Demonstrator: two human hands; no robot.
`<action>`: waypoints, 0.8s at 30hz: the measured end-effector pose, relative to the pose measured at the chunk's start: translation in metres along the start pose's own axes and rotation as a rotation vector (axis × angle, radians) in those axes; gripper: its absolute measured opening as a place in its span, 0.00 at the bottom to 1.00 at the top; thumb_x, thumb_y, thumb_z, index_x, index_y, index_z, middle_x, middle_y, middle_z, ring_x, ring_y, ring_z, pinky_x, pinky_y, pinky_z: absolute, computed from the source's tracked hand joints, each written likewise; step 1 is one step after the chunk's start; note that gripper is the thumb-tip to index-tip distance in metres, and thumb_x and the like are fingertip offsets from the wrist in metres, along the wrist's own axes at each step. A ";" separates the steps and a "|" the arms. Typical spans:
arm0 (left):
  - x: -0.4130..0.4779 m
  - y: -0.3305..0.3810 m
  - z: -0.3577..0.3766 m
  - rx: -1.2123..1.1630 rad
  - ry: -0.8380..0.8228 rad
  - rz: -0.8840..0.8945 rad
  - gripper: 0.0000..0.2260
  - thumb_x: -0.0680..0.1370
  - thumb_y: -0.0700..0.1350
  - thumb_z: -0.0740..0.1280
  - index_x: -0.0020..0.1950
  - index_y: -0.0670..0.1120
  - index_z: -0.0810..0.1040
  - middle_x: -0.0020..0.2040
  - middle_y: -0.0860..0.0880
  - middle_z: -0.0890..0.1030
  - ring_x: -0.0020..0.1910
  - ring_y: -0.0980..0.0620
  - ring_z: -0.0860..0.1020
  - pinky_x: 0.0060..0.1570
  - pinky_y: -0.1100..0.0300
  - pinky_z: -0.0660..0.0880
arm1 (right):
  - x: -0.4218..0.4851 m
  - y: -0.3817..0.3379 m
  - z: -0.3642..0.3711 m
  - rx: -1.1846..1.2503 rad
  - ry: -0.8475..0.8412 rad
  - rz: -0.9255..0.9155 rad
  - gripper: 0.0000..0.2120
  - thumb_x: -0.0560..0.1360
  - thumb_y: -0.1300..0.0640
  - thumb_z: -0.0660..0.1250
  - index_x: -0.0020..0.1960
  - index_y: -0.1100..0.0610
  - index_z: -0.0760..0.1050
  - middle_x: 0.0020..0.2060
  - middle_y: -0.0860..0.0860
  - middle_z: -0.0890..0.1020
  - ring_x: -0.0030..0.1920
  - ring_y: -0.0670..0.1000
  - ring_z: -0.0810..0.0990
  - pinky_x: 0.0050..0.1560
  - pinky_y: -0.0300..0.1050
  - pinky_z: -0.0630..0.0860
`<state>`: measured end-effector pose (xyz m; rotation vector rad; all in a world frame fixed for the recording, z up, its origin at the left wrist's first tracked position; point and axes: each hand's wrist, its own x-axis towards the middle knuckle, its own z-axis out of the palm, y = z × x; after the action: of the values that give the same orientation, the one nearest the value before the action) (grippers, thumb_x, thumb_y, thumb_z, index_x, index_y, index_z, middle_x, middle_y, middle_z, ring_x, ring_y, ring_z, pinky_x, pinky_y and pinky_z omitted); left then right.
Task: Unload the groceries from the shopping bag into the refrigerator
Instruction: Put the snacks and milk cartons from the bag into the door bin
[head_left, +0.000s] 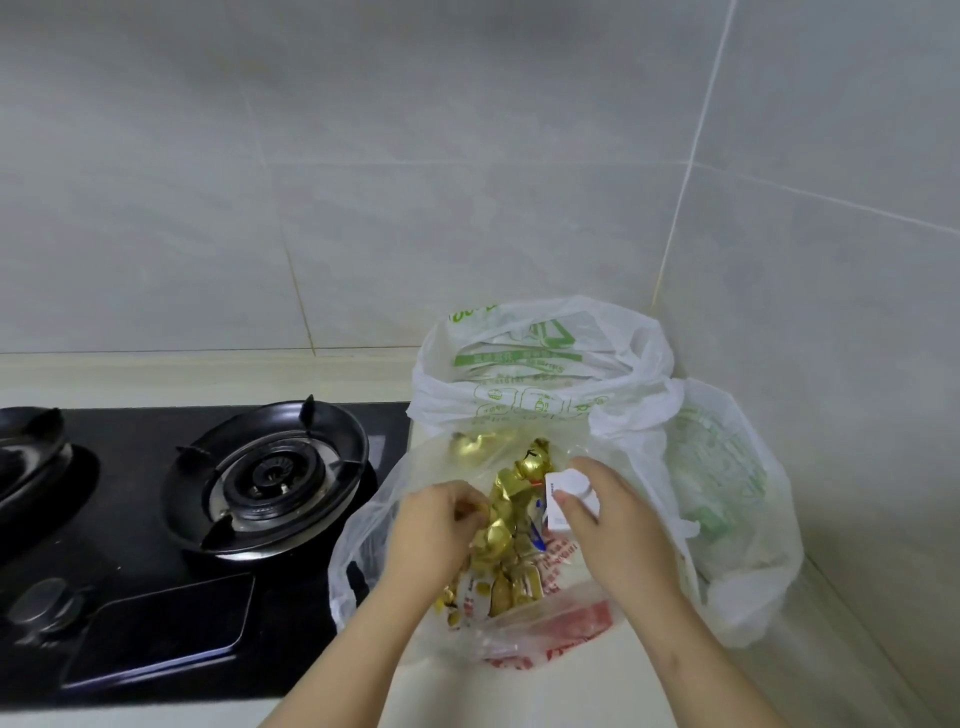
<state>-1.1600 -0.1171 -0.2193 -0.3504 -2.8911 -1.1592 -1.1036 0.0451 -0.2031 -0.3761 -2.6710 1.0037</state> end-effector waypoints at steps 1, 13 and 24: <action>-0.002 -0.002 -0.005 -0.040 0.022 0.000 0.05 0.75 0.40 0.68 0.44 0.49 0.81 0.39 0.56 0.81 0.39 0.59 0.77 0.35 0.74 0.68 | 0.000 -0.005 0.001 0.023 -0.006 -0.010 0.19 0.78 0.50 0.61 0.68 0.48 0.67 0.64 0.44 0.73 0.55 0.47 0.73 0.53 0.43 0.69; -0.025 -0.031 -0.067 -0.474 0.264 -0.066 0.07 0.76 0.38 0.67 0.41 0.49 0.79 0.45 0.51 0.81 0.47 0.53 0.79 0.49 0.60 0.76 | 0.002 -0.068 0.028 0.281 -0.115 -0.107 0.14 0.77 0.52 0.64 0.62 0.49 0.72 0.52 0.46 0.75 0.51 0.47 0.74 0.46 0.39 0.69; -0.057 -0.057 -0.126 -0.668 0.626 -0.240 0.06 0.78 0.38 0.63 0.45 0.47 0.77 0.43 0.49 0.83 0.45 0.47 0.81 0.44 0.50 0.80 | 0.004 -0.142 0.071 0.433 -0.284 -0.303 0.08 0.75 0.52 0.66 0.54 0.45 0.72 0.46 0.43 0.76 0.45 0.40 0.73 0.40 0.26 0.67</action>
<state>-1.1256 -0.2548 -0.1714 0.3276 -1.9932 -1.8423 -1.1518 -0.0994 -0.1590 0.2692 -2.5270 1.5747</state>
